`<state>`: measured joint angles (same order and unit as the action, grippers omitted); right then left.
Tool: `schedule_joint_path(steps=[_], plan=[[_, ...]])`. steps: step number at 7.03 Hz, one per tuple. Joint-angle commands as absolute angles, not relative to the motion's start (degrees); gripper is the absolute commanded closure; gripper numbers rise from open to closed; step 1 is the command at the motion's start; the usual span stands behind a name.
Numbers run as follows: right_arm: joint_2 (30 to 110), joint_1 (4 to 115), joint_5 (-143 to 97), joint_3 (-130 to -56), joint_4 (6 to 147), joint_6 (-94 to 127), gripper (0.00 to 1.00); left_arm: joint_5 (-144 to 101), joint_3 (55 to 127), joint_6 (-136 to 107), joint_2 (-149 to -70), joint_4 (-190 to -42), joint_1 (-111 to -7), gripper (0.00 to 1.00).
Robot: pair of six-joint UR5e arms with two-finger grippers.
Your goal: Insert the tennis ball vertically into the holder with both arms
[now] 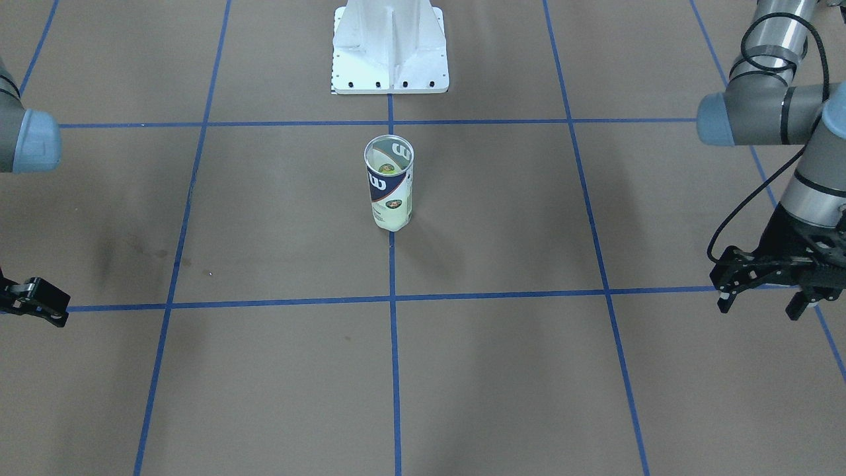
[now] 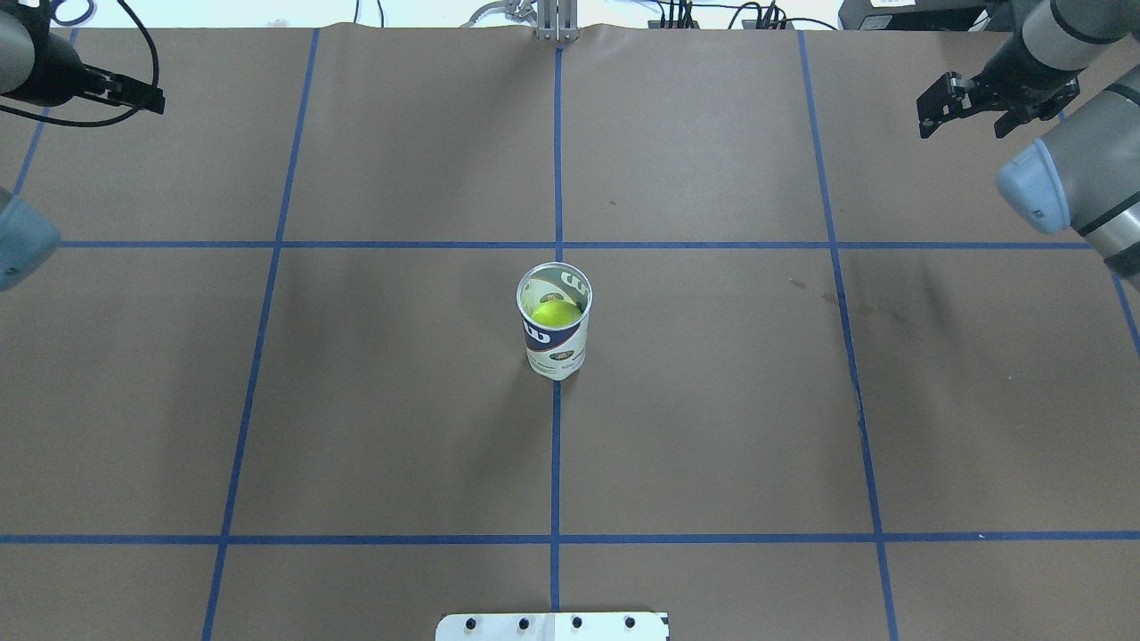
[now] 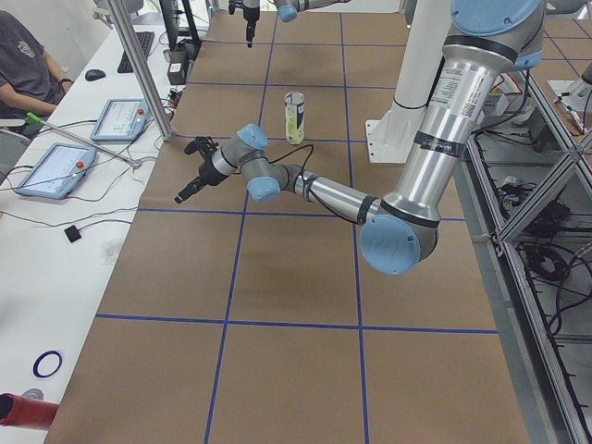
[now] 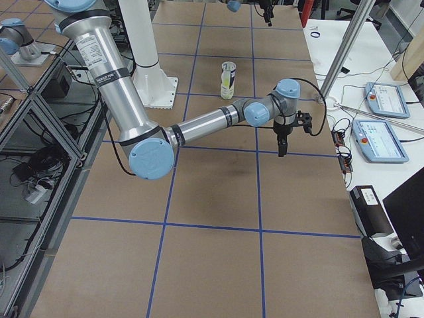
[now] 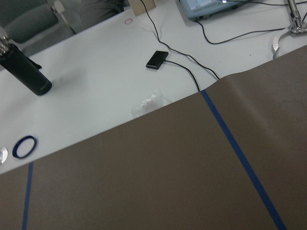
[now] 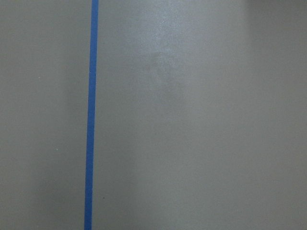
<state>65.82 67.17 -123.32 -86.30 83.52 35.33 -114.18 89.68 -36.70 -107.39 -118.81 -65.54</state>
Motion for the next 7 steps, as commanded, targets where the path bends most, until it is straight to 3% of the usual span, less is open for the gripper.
schedule_joint_path(steps=[1,2,5,7], plan=[[67.8,69.3,-124.5,-85.5,83.5,30.3,0.01,-120.6,98.3,-45.7,-96.4,-117.2,-67.7,0.01],[68.8,71.3,-125.9,-84.5,83.5,26.4,0.01,-127.7,100.4,-47.2,-91.2,-117.0,-70.8,0.0],[75.6,79.2,-133.7,-84.6,83.3,12.7,0.01,-135.6,101.1,-34.1,-89.3,-108.3,-74.6,0.01],[81.1,80.3,-133.4,-89.9,82.5,10.1,0.01,-129.2,101.0,-21.5,-90.3,-97.8,-75.1,0.01]])
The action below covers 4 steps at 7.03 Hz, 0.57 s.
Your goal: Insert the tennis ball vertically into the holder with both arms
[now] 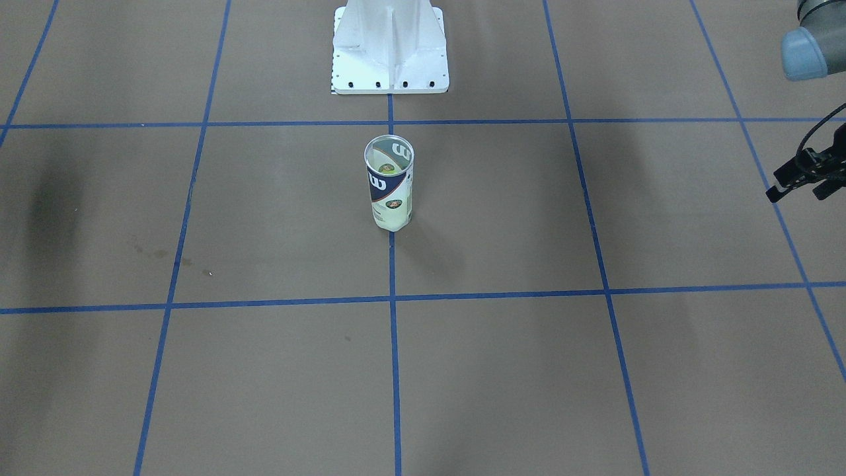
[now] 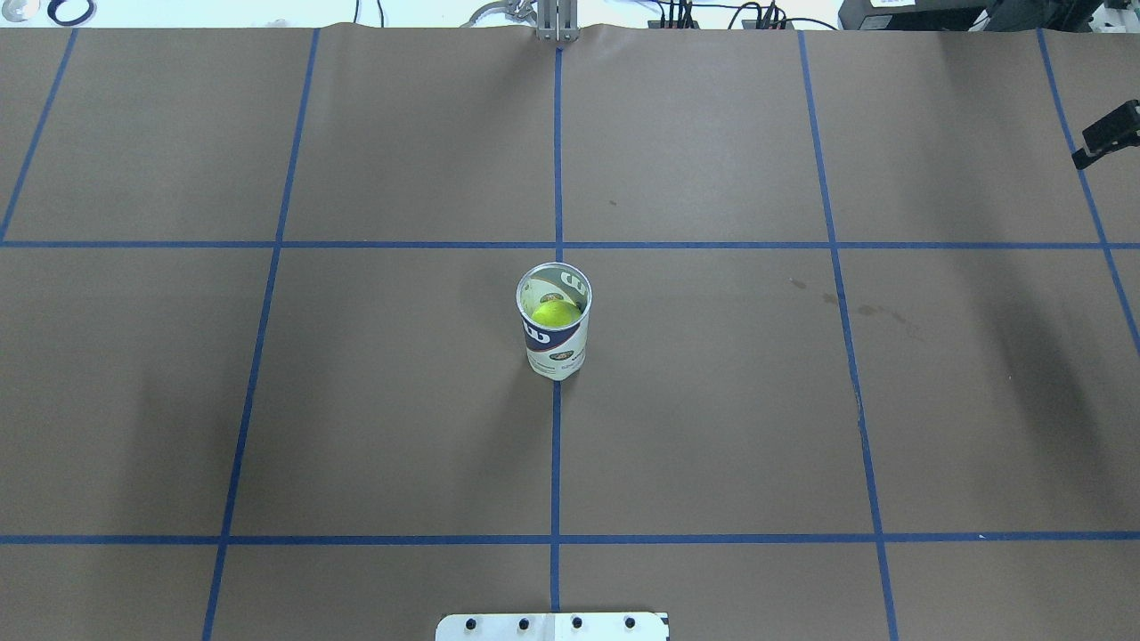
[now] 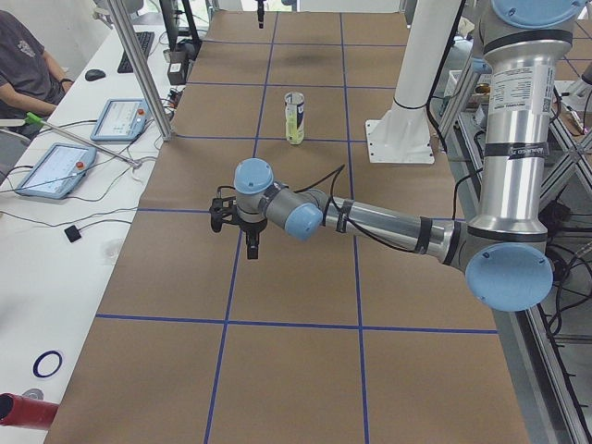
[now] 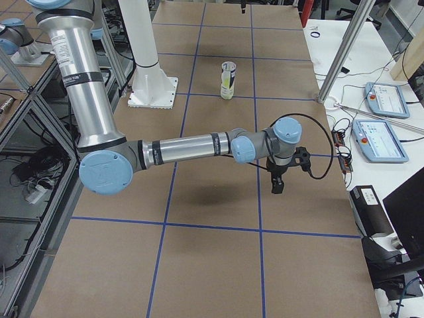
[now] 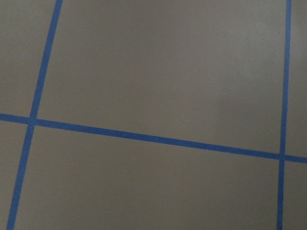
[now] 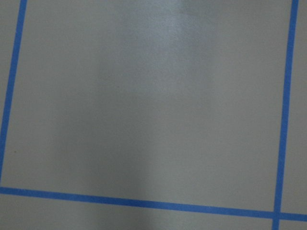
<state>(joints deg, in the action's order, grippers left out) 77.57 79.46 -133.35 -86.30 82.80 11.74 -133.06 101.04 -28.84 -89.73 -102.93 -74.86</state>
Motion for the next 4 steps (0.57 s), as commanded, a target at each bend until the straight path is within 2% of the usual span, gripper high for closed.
schedule_joint_path(steps=[1,4], plan=[[83.5,80.3,-133.4,-92.6,82.5,10.1,0.01,-129.4,99.6,-21.2,-91.1,-97.6,-75.0,0.0],[85.1,80.3,-133.5,-93.1,82.5,10.1,0.01,-134.3,98.7,-21.6,-92.3,-96.5,-75.0,0.0]])
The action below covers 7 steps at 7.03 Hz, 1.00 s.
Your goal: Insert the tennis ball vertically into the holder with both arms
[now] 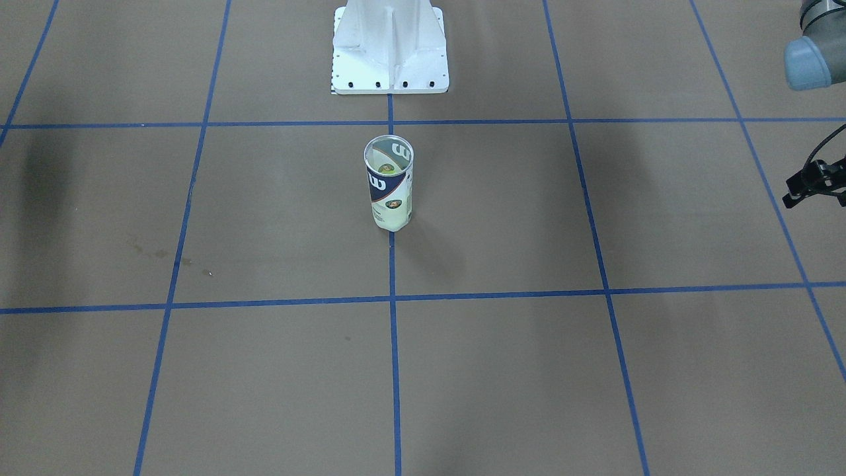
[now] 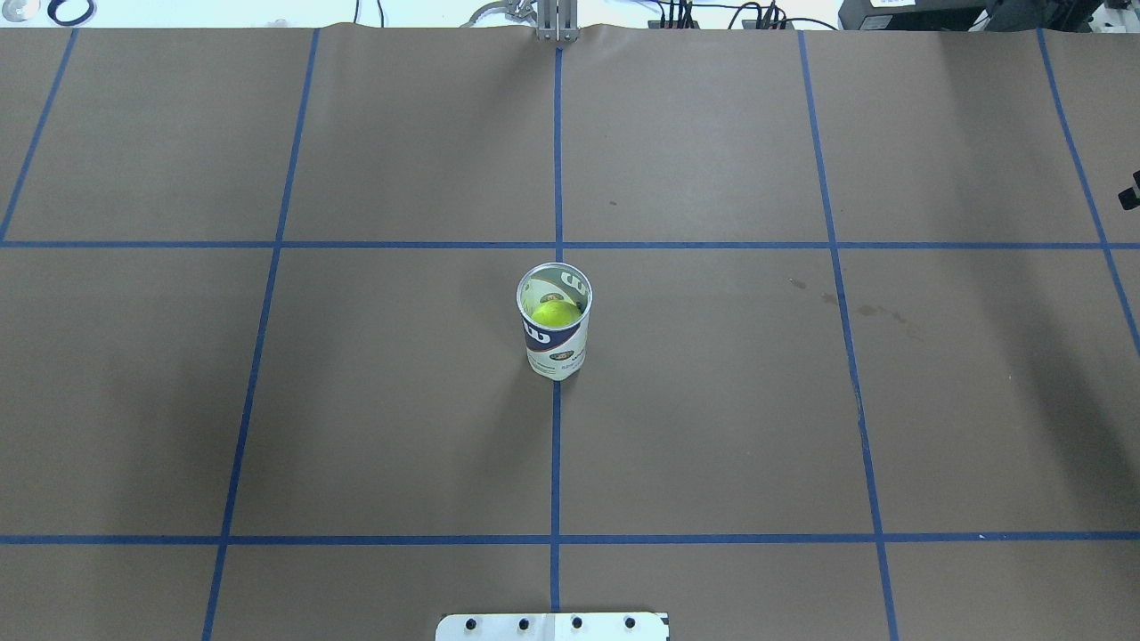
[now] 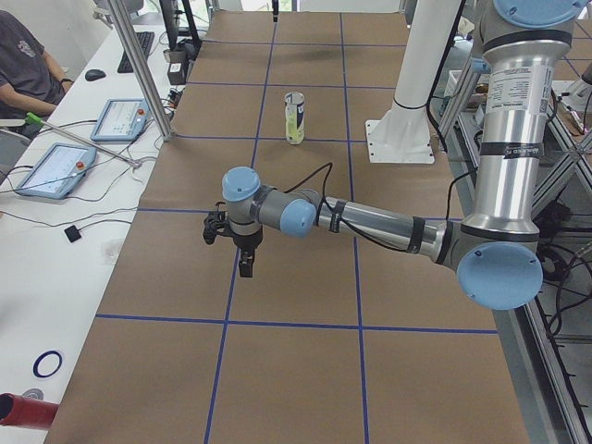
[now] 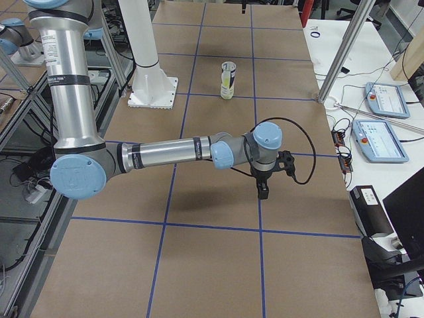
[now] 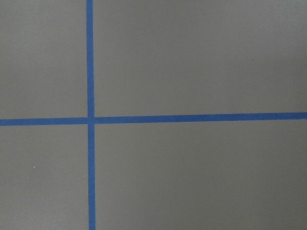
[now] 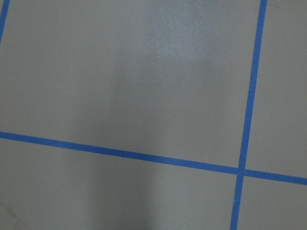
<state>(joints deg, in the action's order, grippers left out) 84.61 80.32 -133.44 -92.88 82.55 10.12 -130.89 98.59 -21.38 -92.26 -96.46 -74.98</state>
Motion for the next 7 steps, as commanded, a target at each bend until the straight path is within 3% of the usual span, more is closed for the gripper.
schedule_joint_path(steps=[1,7], plan=[[85.2,80.3,-133.5,-93.1,82.5,10.1,0.01,-135.4,98.7,-21.5,-92.7,-96.7,-75.0,0.0],[86.2,80.3,-134.0,-93.3,82.5,10.1,0.01,-135.1,98.2,-20.9,-92.6,-101.0,-74.9,0.0]])
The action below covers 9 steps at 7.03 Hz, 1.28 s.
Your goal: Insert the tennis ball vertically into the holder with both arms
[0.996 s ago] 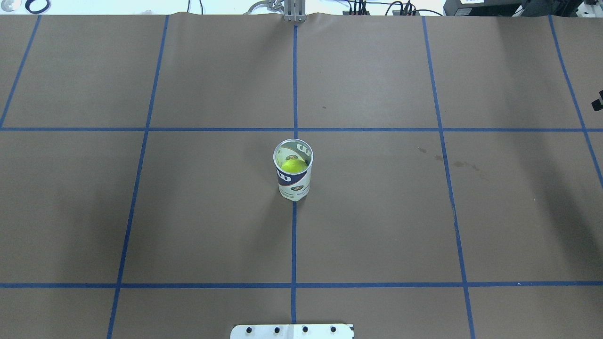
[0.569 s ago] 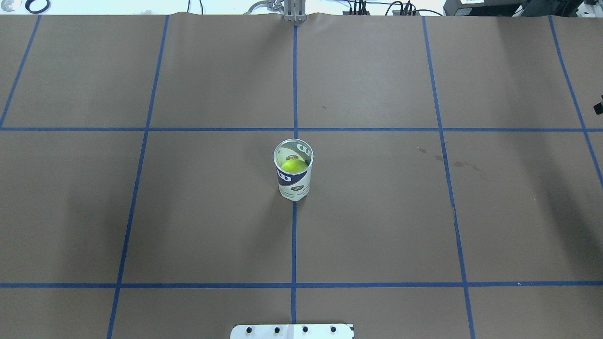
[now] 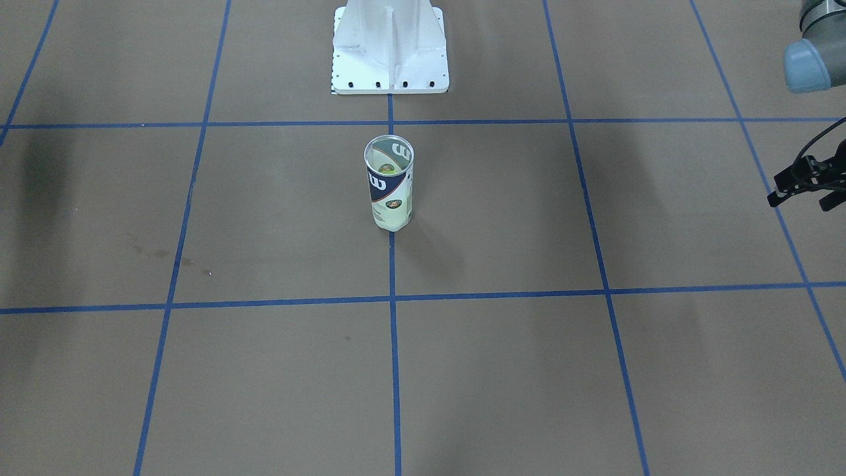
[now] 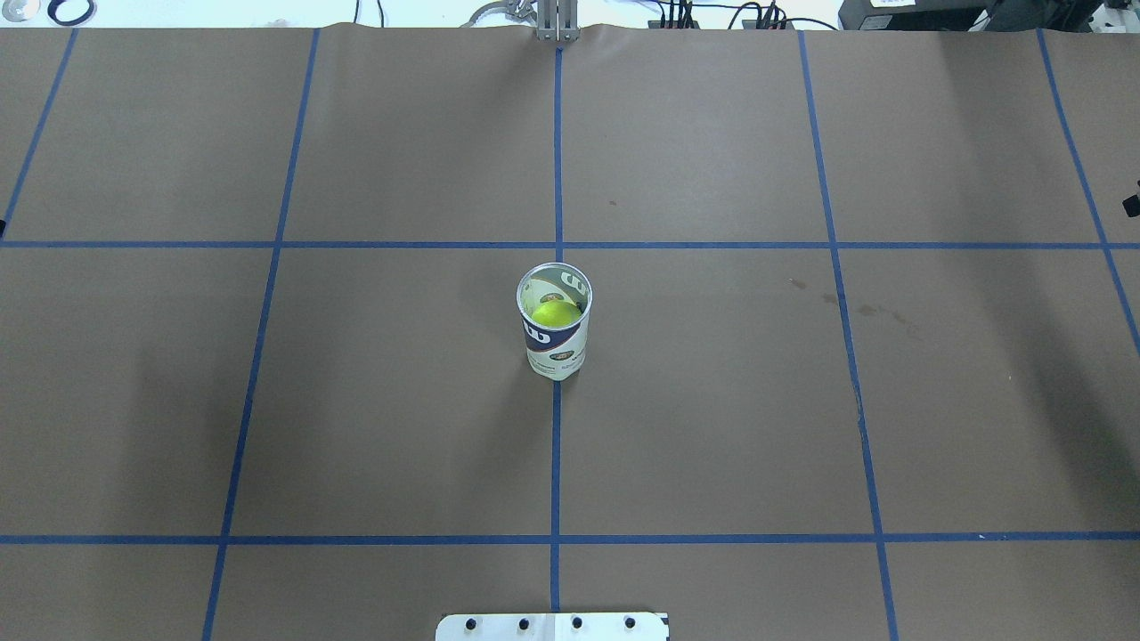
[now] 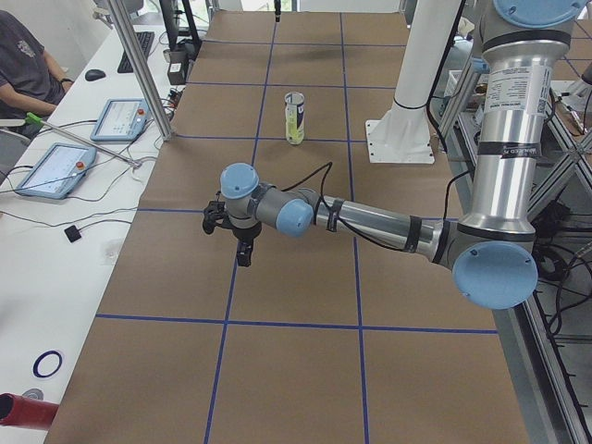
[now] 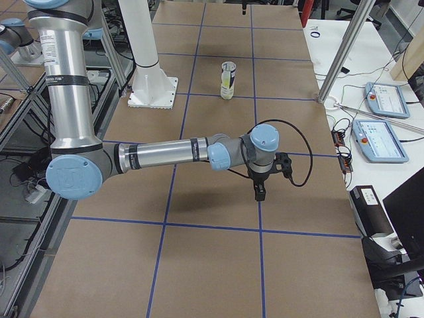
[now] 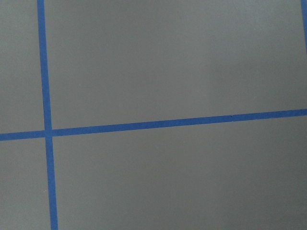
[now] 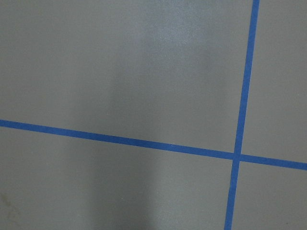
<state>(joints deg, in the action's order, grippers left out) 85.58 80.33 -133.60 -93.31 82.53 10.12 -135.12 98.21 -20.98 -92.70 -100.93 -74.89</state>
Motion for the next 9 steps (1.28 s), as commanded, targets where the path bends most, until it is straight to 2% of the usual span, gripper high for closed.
schedule_joint_path(steps=[1,9], plan=[[86.3,80.3,-134.6,-93.5,82.6,10.1,0.01,-134.9,98.0,-20.3,-92.6,-101.0,-75.0,0.0],[88.4,80.3,-135.1,-93.6,82.7,10.1,0.01,-133.7,97.9,-15.6,-91.8,-100.6,-75.1,0.0]])
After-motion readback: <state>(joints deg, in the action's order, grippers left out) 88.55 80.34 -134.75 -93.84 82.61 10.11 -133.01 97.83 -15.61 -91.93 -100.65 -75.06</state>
